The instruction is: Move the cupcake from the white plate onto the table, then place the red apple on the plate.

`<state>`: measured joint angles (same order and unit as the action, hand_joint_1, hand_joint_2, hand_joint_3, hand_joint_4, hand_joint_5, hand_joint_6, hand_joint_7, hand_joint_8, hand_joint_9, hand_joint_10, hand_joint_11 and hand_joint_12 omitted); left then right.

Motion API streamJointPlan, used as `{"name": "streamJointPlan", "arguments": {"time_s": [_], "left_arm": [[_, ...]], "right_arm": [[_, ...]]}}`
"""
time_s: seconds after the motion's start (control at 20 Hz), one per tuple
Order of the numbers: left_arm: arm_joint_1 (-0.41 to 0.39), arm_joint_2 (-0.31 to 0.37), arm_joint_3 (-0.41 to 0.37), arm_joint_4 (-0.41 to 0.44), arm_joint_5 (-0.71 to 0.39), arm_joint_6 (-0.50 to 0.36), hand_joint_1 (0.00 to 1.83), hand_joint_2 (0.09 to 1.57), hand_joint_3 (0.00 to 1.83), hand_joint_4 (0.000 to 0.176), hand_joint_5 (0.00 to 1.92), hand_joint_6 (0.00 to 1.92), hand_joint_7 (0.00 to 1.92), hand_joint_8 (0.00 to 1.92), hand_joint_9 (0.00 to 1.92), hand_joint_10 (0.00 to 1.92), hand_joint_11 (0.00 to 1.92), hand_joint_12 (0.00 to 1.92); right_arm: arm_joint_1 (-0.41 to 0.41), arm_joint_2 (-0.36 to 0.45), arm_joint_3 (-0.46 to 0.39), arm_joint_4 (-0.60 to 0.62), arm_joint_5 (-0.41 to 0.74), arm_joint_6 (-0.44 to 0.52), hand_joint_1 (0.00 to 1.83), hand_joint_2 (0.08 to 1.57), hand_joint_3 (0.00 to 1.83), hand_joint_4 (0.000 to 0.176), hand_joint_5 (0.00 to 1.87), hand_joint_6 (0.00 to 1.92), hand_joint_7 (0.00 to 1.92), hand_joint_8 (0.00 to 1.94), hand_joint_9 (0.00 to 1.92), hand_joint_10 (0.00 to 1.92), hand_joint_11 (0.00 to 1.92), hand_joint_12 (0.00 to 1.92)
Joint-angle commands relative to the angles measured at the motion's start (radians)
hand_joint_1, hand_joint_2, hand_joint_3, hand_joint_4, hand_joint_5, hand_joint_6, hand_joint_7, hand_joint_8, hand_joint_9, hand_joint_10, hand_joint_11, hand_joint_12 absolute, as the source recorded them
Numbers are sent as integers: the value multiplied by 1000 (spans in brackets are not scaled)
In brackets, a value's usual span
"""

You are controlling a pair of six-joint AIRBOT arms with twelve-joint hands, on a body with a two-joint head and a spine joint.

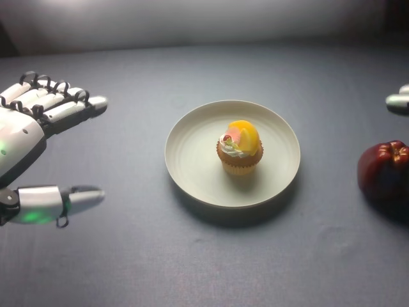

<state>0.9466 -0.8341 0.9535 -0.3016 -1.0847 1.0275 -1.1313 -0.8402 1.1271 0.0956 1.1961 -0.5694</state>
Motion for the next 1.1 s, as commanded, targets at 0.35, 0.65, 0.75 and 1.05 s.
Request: {"name": "streamJointPlan", "arguments": {"time_s": [0.35,0.65,0.75,1.05], "left_arm": [[-250,-144,135,139,79,-29,405,988,0,122,288,0,216,3,141,6,17,318],[-457,-351,287,275,331,-55,757,885,0,78,362,4,325,4,281,2,5,664],[-475,-396,322,288,390,-55,747,887,1,94,326,0,323,1,287,2,0,673],[-509,-511,420,312,509,-55,801,875,0,134,317,8,306,14,252,15,0,524]], "right_arm": [[9,4,5,26,125,7,496,1362,0,49,413,1,342,1,313,1,233,241],[37,-11,14,12,144,7,572,1389,4,41,194,0,216,0,250,1,274,171],[54,-22,23,2,144,7,471,1415,9,56,94,5,183,0,227,0,260,148],[62,-30,27,-2,143,7,443,1460,5,54,141,8,185,3,237,3,318,123]]}}
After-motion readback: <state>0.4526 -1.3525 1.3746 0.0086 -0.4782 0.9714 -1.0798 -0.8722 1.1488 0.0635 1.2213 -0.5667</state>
